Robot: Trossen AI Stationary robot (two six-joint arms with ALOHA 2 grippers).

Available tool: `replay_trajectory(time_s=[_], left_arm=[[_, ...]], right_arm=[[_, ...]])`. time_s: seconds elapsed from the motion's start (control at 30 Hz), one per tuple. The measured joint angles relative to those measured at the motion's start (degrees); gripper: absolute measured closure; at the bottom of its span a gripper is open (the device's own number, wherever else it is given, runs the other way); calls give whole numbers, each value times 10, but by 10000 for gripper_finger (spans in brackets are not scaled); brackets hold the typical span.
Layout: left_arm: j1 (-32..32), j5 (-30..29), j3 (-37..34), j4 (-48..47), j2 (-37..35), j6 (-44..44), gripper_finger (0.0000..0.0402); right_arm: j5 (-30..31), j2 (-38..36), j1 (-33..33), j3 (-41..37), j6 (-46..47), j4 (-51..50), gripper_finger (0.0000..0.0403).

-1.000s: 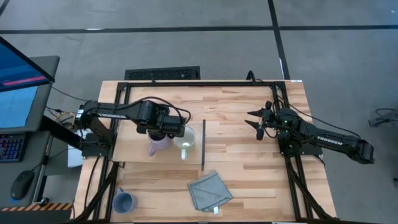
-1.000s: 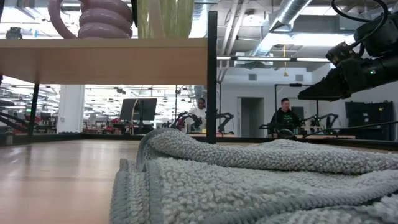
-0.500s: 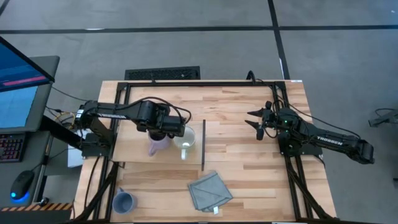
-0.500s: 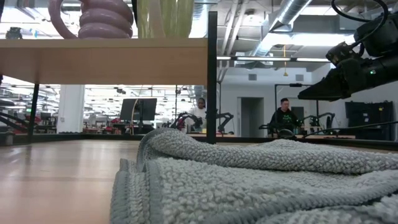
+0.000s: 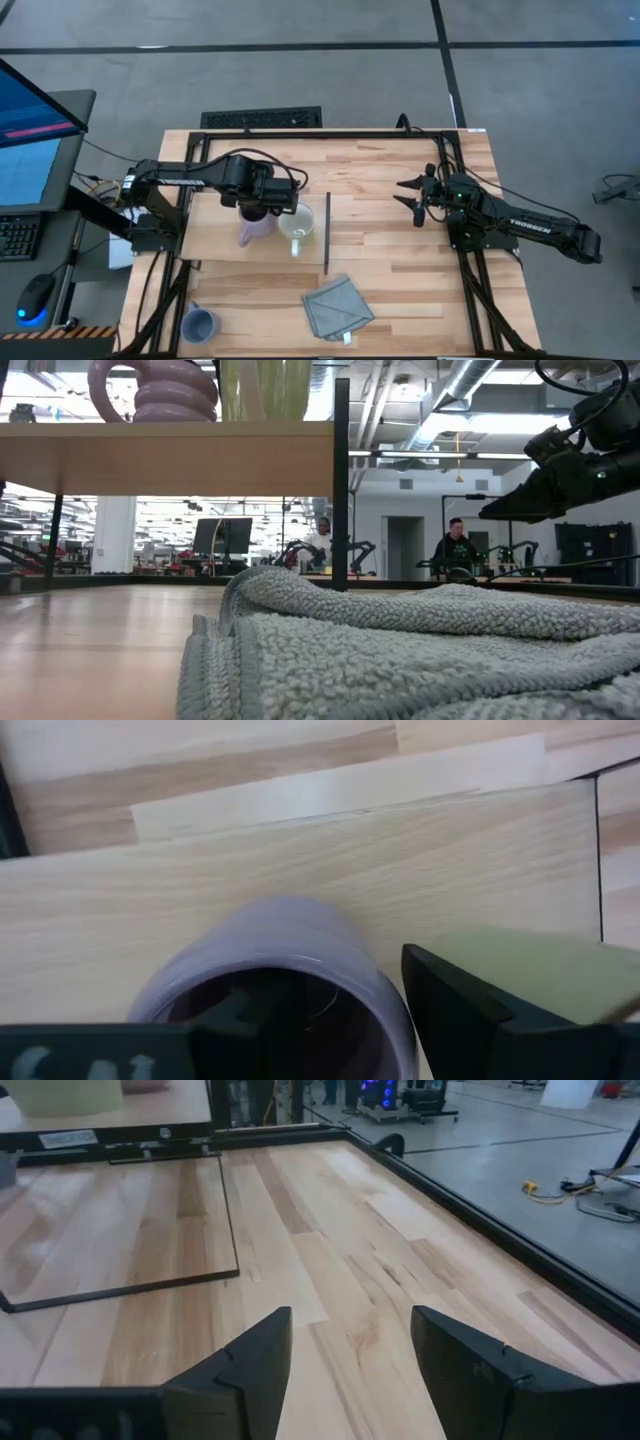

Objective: Stack small to large cups/mugs on shelf
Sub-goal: Put the purple mug on the shelf

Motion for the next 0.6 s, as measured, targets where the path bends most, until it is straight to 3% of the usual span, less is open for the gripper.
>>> replay_trajectory(time_s=[0.6], left_arm=[[-7,14,0,0,0,-39,246]], right_arm=[[-2,0,0,0,-1,-1,173]])
